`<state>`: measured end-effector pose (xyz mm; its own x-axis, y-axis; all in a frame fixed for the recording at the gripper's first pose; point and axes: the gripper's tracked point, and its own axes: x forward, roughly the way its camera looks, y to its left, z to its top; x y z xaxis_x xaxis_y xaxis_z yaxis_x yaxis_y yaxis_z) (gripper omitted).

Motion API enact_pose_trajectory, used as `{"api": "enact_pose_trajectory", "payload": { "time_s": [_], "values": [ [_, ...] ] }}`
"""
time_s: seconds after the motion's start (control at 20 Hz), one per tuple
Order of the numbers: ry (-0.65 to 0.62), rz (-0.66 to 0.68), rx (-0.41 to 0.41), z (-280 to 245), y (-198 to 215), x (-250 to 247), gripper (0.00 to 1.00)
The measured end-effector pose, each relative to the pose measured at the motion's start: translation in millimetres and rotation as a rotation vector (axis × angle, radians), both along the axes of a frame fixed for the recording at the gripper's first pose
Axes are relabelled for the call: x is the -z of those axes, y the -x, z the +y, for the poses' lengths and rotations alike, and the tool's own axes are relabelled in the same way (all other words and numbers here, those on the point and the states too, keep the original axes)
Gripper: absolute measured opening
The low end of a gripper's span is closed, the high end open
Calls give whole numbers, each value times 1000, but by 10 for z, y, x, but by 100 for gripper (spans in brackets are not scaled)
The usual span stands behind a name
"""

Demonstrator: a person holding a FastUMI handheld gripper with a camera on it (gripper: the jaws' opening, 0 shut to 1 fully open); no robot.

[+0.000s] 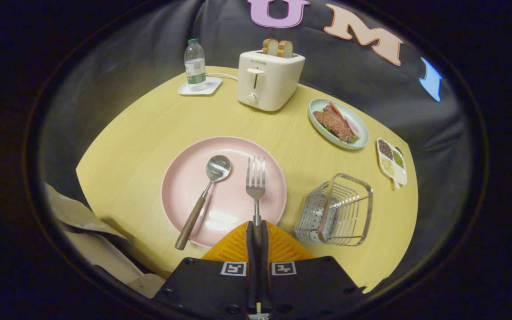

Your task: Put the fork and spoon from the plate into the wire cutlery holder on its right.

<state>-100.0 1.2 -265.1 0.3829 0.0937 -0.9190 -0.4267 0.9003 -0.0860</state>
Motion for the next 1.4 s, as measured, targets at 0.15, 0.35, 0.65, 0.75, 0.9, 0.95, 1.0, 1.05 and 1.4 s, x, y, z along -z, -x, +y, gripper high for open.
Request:
{"api": "enact_pose_trajectory", "payload": {
  "time_s": [0.15, 0.35, 0.65, 0.75, 0.9, 0.95, 1.0, 1.05, 1.4],
  "values": [
    [17, -16, 0, -212, -110, -211, 6],
    [71, 11, -47, -559, -167, -417, 6],
    [119, 105, -89, -1006, -132, -518, 6],
    [141, 150, -98, -1117, -99, -459, 6],
    [160, 218, -103, -1189, -97, -320, 8],
    [160, 232, -105, -1187, -122, -283, 8],
    [160, 248, -106, -1173, -145, -248, 8],
    [162, 270, -107, -1158, -161, -236, 8],
    [164, 242, -91, -1077, -372, -176, 31]
  ]
}}
